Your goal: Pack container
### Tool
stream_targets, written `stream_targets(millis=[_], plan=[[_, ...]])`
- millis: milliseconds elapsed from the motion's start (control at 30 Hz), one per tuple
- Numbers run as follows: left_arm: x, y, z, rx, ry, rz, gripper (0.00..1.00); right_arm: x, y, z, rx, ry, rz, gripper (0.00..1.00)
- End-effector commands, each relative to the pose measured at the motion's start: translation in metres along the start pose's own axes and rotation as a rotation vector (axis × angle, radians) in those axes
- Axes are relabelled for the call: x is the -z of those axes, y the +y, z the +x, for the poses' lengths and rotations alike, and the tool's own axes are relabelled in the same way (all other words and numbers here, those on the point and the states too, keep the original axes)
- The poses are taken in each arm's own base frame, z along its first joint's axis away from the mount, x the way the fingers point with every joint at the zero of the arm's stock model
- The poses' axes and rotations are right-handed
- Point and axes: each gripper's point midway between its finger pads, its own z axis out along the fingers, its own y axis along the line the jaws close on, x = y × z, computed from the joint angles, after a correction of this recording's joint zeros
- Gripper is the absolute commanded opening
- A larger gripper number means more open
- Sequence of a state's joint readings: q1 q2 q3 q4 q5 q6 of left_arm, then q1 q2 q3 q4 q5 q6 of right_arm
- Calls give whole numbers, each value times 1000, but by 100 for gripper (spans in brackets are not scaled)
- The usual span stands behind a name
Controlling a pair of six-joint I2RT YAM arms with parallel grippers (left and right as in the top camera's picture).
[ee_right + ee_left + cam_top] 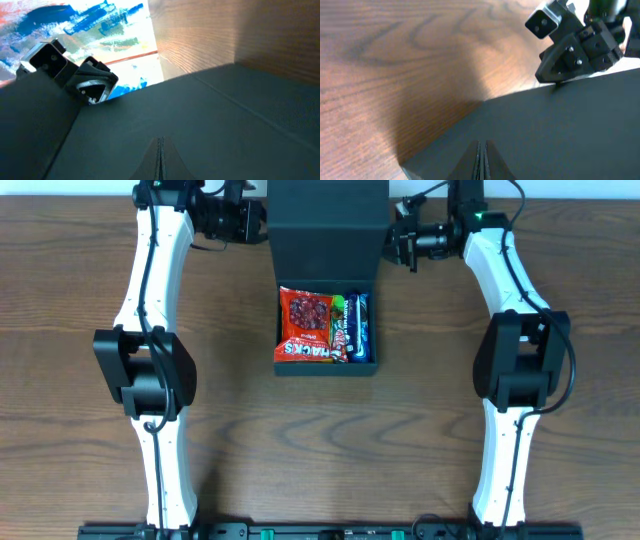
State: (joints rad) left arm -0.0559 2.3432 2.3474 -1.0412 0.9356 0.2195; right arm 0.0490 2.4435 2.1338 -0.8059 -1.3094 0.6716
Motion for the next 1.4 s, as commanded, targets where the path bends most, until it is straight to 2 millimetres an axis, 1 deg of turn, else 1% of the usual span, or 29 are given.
stream_targets(millis=[0, 67, 167, 400, 633, 667, 733, 800, 867, 933, 967, 1000, 1067, 1167, 1233, 1367], plan=[[12, -12, -2, -103, 1, -5, 6, -1, 5, 7, 58, 19, -6, 2], [13, -12, 5, -102, 25, -10, 6, -1, -2, 10, 32, 16, 24, 2], [17, -4, 10, -91, 50, -74, 6, 0, -12, 12, 8, 8, 68, 2], [35, 0, 5, -125, 46, -204, 6, 9, -24, 4, 20, -37, 127, 2], [37, -1, 4, -105, 41, -209, 6, 19, -40, -8, 66, -95, 215, 2], [37, 0, 4, -94, 40, -211, 6, 21, -44, -11, 81, -108, 238, 2], [37, 2, 5, -47, 37, -222, 6, 30, -56, -21, 131, -162, 339, 1], [39, 7, 7, 2, 41, -257, 6, 38, -63, -29, 169, -205, 427, 1], [41, 11, 11, 42, 55, -289, 6, 48, -64, -36, 222, -247, 509, 2], [44, 12, 17, 58, 76, -310, 6, 63, -60, -42, 284, -301, 603, 2], [46, 10, 20, 70, 85, -311, 6, 75, -57, -46, 304, -346, 675, 2], [48, 7, 23, 87, 91, -312, 6, 89, -50, -45, 315, -390, 742, 2], [56, -2, 28, 105, 106, -310, 6, 105, -35, -39, 354, -428, 808, 1], [74, -15, 37, 116, 129, -353, 6, 116, 4, -15, 465, -427, 822, 1], [92, -26, 45, 106, 148, -406, 6, 121, 27, 5, 507, -424, 824, 1], [123, -64, 50, 24, 132, -409, 6, 134, 57, 46, 534, -448, 895, 2]])
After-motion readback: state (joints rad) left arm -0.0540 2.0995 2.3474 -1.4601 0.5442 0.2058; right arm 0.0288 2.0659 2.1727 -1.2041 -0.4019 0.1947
